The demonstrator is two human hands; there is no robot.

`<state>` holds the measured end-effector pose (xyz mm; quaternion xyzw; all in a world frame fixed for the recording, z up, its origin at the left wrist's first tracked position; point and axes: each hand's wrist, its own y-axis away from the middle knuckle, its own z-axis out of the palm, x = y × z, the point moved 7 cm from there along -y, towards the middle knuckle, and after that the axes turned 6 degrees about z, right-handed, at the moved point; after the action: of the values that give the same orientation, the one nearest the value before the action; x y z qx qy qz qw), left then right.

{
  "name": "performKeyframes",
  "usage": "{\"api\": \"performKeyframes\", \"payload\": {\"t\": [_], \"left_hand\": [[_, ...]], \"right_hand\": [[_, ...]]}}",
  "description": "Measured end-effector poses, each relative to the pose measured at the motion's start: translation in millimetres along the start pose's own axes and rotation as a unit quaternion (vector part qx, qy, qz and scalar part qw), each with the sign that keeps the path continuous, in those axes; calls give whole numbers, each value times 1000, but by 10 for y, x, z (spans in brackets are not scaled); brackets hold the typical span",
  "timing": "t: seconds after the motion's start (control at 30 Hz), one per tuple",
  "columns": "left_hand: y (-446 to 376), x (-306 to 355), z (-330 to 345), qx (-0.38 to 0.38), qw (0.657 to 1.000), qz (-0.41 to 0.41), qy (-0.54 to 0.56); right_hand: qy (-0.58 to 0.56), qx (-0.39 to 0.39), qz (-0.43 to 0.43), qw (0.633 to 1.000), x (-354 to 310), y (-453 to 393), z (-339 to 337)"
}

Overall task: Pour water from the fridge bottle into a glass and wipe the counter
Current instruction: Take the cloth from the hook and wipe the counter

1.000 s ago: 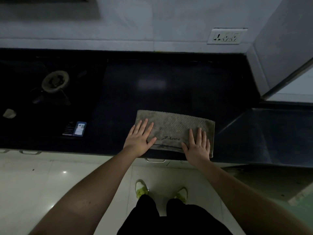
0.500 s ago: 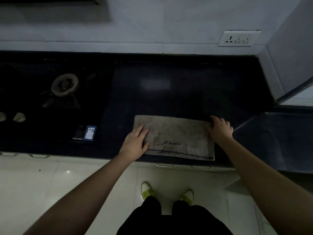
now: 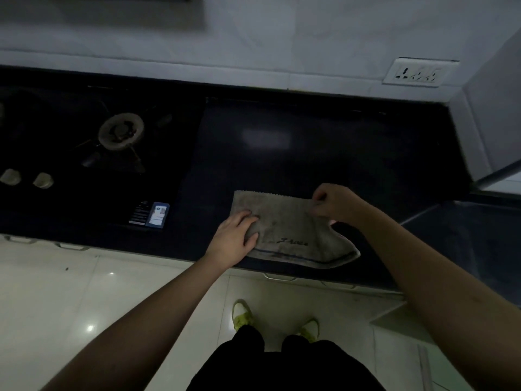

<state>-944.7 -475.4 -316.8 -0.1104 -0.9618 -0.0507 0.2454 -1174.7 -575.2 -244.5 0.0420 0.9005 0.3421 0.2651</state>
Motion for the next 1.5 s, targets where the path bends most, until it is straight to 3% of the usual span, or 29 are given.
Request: {"api": "performKeyframes", "payload": {"t": [0.1, 0.17, 0.23, 0.3, 0.5, 0.57, 0.6, 0.63, 0.67, 0.8, 0.93, 1.03, 1.13, 1.2, 1.3, 1.37, 1.43, 1.5], "left_hand": [[35, 40, -23, 19, 995, -27, 92], [85, -4, -46, 33, 971, -104, 213], [181, -82, -29, 45, 894, -222, 388], [216, -126, 11, 41, 825, -283, 487], [190, -338, 9, 95, 757, -381, 522], [143, -372, 17, 92, 772, -395, 490], [120, -406, 32, 89, 780, -400, 473], [102, -429, 21, 90, 788, -403, 457], [90, -456, 6, 93, 797, -404, 438], [82, -603, -141, 115, 852, -381, 341], [80, -715, -217, 132, 819, -391, 398], [53, -853, -350, 148, 817, -393, 395], [-1, -1000, -572, 186, 842, -363, 354], [-57, -997, -723, 200, 873, -311, 317], [-183, -750, -828, 146, 955, -164, 197], [-225, -509, -668, 75, 993, -31, 83], [-165, -397, -316, -17, 996, 59, -68], [-55, -397, -29, -67, 983, 70, -153]], "right_hand": [[-103, -34, -21, 994, -433, -11, 234], [-177, -56, -12, 983, -686, -41, 414], [-275, -96, -6, 957, -929, -53, 614], [-342, -128, -7, 931, -1088, -62, 768], [-421, -226, 2, 878, -1343, -136, 1103], [-325, -162, -36, 931, -1297, -240, 1002], [-234, -78, -49, 968, -1213, -301, 887], [-142, 6, -52, 988, -1101, -366, 786], [-76, 43, -45, 995, -1001, -387, 739], [153, -49, -42, 986, -676, -327, 1146], [129, 2, -22, 991, -654, -179, 1243], [59, 38, -68, 995, -832, -15, 1256], [-7, -74, -168, 983, -1134, 290, 1479], [-19, -124, -221, 967, -1224, 427, 1625], [39, 92, -250, 963, -1110, 239, 1451], [127, 170, -208, 955, -882, 68, 1428], [214, 177, -179, 944, -647, -35, 1522], [270, 163, -175, 933, -451, -92, 1595]]}}
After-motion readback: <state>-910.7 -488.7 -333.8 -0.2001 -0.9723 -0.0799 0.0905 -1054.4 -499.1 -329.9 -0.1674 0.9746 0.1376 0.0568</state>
